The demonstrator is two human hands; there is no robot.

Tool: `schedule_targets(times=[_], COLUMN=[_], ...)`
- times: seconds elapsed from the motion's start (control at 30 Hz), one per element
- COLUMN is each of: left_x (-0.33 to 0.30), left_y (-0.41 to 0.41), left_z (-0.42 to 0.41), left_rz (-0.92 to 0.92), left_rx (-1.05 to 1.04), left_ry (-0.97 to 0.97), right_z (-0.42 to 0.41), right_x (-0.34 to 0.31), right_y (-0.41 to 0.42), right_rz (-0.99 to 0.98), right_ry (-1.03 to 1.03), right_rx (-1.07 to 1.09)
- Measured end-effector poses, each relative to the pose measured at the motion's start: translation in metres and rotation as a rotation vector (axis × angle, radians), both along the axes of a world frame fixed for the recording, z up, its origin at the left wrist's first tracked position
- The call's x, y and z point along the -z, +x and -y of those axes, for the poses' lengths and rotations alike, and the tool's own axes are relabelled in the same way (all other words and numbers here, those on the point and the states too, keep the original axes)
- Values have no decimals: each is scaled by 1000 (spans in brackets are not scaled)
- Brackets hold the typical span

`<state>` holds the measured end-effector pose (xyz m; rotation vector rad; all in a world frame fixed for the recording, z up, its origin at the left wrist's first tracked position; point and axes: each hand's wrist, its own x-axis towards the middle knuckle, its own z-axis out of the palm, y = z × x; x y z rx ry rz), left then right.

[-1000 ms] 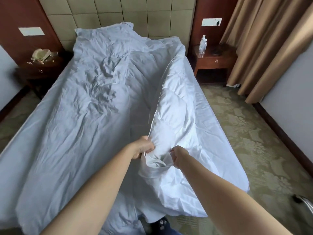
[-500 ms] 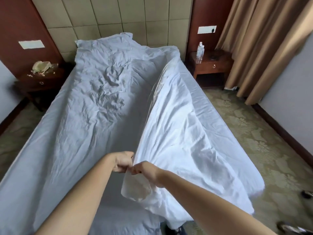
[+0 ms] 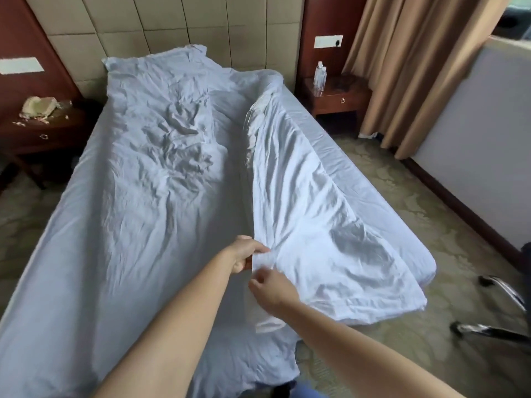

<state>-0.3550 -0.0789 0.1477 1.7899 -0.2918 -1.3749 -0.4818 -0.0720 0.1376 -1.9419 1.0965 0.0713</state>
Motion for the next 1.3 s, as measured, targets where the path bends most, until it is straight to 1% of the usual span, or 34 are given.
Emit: schedule_targets(times=[0.07,0.1,0.13,0.17,0.23,0.37,0.4,0.47,0.5,0.53,0.6,0.67,0.77,0.87,0.93,1.03,1.13,1.2,1.3], left_x=[-9,-14,-17,-21,-24,-26,-27,-36,-41,-46,-52,-56,-53,-44,-34,-26,-17,-11,0], left_y=[-7,-11,-15,-20,-28,-31,-30,-28,-25,-22,-14,-3,20,47,62,78,88,95,105], left_z=[18,27,35,42,54,67,67,67,65,64,60,52,29,0,-20,-45,-56,-58,-61], left_rz=[-6,-9,-10,-16,-38,-56,-49,-39,-42,-43,-35,-24,7,77,114,114,82,79,153], left_rx=[11,3,-10,-16,4,57,71,83,85,86,105,123,157,216,252,288,254,166,60], left_ry=[-38,-52,-58,-54,-32,-36,-42,-55,-67,-82,-105,-110,-79,-21,27,71,89,55,44], right_z=[-2,-2,-1,3,12,33,37,41,42,43,45,45,29,-10,-38,-70,-92,-100,-108], right_x=[12,17,20,24,25,31,31,25,20,12,0,-11,-26,-26,-20,-14,-15,-19,-23], right_y=[-4,-3,0,4,10,2,0,0,4,9,18,21,28,49,64,84,95,95,94], right_rz=[-104,-121,-108,-67,7,49,22,-33,-70,-98,-101,-119,-182,-242,-268,-282,-305,-312,-303], right_ry=[-379,-521,-600,-640,-611,-609,-573,-416,-373,-372,-461,-532,-494,-476,-430,-383,-360,-349,-333], right_rx=[129,226,326,424,575,702,690,643,635,629,640,601,494,379,341,325,278,248,215])
